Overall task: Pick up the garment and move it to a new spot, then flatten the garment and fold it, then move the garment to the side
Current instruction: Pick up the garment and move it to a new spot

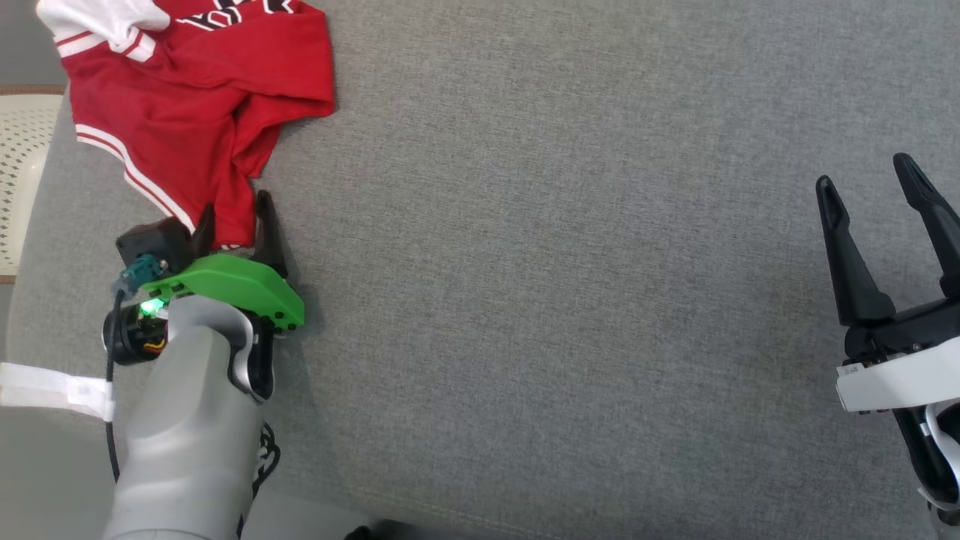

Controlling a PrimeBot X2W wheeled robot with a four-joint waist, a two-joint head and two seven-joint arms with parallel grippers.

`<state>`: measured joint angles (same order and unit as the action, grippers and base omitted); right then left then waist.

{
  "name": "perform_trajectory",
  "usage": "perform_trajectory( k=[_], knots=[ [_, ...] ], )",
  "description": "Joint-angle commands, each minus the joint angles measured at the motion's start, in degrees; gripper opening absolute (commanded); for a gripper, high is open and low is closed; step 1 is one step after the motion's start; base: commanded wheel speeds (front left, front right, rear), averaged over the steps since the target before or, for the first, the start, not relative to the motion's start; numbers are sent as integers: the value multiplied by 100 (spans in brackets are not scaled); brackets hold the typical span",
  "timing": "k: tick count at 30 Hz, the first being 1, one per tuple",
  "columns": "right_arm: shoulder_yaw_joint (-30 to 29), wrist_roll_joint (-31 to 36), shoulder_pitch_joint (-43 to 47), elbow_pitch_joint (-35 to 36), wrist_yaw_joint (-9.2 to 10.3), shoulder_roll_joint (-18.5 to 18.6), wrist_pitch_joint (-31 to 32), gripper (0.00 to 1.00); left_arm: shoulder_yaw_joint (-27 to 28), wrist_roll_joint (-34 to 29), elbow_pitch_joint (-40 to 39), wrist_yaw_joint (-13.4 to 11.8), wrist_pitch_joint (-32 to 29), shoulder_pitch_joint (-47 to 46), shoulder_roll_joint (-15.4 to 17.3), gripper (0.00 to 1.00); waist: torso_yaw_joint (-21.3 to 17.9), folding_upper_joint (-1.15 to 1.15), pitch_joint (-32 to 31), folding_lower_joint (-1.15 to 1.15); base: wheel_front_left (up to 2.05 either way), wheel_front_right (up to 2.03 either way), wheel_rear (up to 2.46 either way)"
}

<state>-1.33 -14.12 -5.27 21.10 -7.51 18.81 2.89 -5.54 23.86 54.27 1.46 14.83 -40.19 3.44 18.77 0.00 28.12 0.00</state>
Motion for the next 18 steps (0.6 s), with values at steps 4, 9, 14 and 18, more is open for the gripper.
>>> perform_trajectory(
  k=[4,9,14,18],
  knots=[
    [-9,-44,-143,-126,3,25,-88,100,183,289,851,179,-133,-257,41,29,-296,0,195,0,0,0,0],
    [6,-24,-214,-293,3,-31,-259,100,338,276,907,217,-14,-238,273,0,-369,0,-68,0,0,0,0],
    [65,-21,-254,-484,3,-120,-436,100,614,-12,-210,-8,29,122,548,0,-466,0,-472,0,0,0,0],
    [141,-51,-208,-665,3,-213,-561,100,778,-307,-1216,-145,31,678,516,0,-596,0,-865,0,0,0,0]
  ],
)
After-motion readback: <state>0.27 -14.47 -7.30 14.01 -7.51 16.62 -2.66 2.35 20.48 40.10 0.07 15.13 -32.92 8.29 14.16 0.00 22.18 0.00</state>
